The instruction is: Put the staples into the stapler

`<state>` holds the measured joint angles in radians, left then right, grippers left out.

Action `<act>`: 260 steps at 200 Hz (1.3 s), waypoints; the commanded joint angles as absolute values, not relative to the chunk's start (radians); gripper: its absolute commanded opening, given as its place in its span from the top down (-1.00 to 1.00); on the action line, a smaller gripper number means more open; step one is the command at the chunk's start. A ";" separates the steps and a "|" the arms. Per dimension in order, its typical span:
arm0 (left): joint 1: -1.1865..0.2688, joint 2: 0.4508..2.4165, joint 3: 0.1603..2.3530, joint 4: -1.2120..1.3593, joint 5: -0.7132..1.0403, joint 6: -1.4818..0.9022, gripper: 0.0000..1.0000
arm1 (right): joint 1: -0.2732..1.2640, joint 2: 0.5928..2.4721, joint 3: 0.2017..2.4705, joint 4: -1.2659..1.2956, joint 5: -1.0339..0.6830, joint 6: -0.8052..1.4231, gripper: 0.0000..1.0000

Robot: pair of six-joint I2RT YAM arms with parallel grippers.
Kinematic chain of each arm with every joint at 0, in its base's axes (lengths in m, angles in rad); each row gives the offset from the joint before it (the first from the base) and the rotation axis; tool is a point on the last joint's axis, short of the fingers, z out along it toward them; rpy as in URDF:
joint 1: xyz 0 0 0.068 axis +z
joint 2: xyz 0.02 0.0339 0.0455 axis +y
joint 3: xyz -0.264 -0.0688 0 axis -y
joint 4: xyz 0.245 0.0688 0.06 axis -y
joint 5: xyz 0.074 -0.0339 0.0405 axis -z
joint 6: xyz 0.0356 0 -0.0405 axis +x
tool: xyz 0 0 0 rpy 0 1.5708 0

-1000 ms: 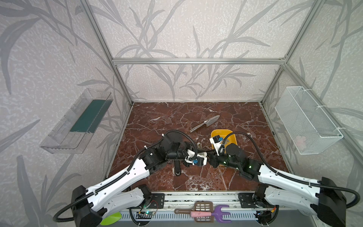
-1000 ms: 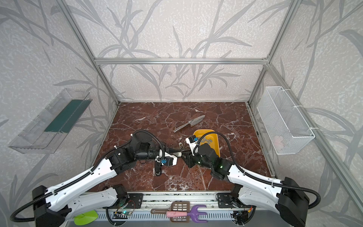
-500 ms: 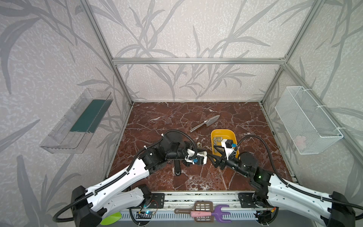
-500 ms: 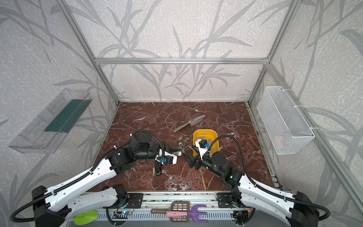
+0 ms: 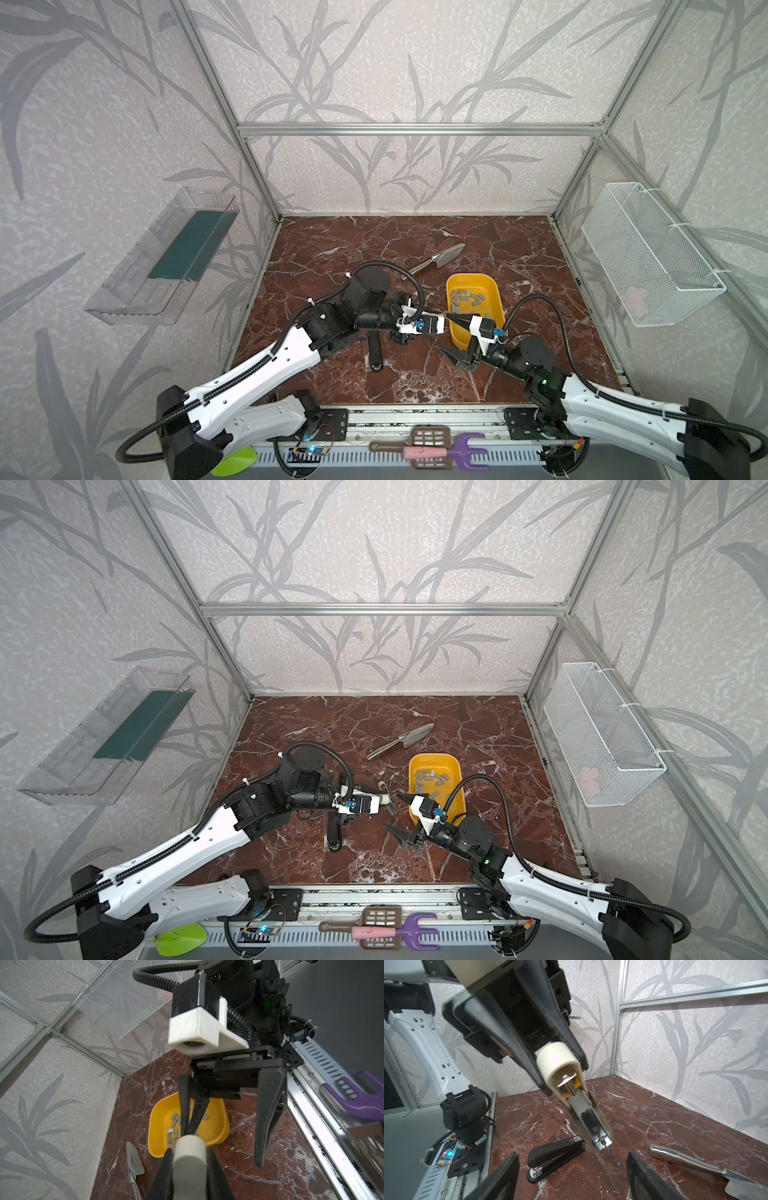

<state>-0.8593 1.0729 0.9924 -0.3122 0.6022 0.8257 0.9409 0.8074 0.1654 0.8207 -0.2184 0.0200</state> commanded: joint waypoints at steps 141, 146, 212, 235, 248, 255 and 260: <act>-0.892 1.095 1.035 -0.368 0.794 0.778 1.00 | 1.006 0.859 0.251 0.827 -0.235 -0.078 -0.42; -0.893 1.096 1.036 -0.368 0.796 0.778 1.00 | 1.007 0.864 0.254 0.828 -0.238 -0.079 -0.40; -0.893 1.098 1.031 -0.367 0.810 0.782 1.00 | 1.014 0.910 0.262 0.847 -0.243 -0.075 0.30; -0.893 1.095 1.030 -0.367 0.813 0.782 1.00 | 1.014 0.904 0.260 0.851 -0.246 -0.074 0.42; -0.894 1.092 1.027 -0.361 0.813 0.781 1.00 | 1.014 0.899 0.256 0.858 -0.243 -0.073 0.47; -0.893 1.091 1.024 -0.357 0.810 0.782 1.00 | 1.014 0.895 0.252 0.862 -0.239 -0.073 0.48; -0.893 1.088 1.022 -0.355 0.807 0.780 1.00 | 1.014 0.892 0.251 0.864 -0.236 -0.071 0.48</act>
